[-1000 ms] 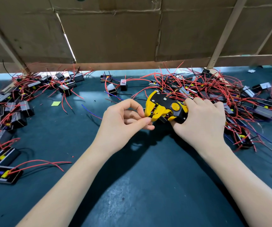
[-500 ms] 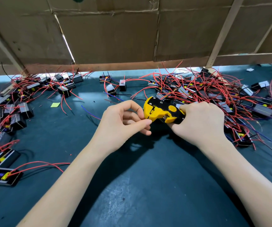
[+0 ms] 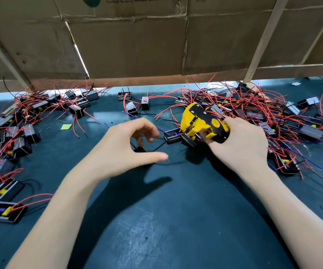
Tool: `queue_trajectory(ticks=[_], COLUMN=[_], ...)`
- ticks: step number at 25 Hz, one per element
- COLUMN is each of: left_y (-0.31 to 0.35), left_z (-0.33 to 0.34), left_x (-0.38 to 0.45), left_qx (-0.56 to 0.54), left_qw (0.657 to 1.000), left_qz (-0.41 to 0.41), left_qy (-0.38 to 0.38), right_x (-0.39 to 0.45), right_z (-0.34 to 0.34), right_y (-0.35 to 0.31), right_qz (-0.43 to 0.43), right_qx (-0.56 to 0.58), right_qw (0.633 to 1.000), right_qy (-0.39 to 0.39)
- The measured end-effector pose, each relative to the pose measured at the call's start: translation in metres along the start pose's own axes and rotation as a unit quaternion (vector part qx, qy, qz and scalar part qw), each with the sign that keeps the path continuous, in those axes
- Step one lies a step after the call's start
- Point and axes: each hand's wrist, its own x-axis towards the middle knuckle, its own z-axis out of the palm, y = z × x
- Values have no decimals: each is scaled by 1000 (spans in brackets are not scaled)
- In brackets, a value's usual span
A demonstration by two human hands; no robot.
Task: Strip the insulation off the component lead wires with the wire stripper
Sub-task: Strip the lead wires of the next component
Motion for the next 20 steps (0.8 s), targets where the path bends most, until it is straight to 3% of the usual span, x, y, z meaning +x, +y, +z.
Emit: queue_trajectory(ticks=[2,4,6,8,10,12,13,17,20], left_y=[-8,-10,-8,-3,-1,-1,-1,7,8], left_z=[-9,-9,-4,0,2,4,6,29,46], left_x=[-2,0,2,3,3,3,2,0,1], left_qx=[114,130,67,-77,-224,-266,-250,-134,-87], left_qw=[993,990,995,992,960,939,944,984,995], left_qz=[-15,-41,-63,-85,-115,-104,-74,26,42], left_qy=[-31,-46,-48,-61,-122,-192,-200,-116,21], right_x=[0,0,-1,-1,-1,-1,-1,-2,-2], right_z=[-2,-5,-8,-9,-8,-7,-7,-8,-9], right_y=[-1,-3,-3,-1,0,-1,-1,-3,-4], right_qz=[13,26,35,39,41,32,27,15,14], right_qx=[46,104,155,167,151,140,141,137,138], right_qw=[999,993,986,983,986,988,989,990,990], right_qy=[13,42,60,58,51,50,48,42,41])
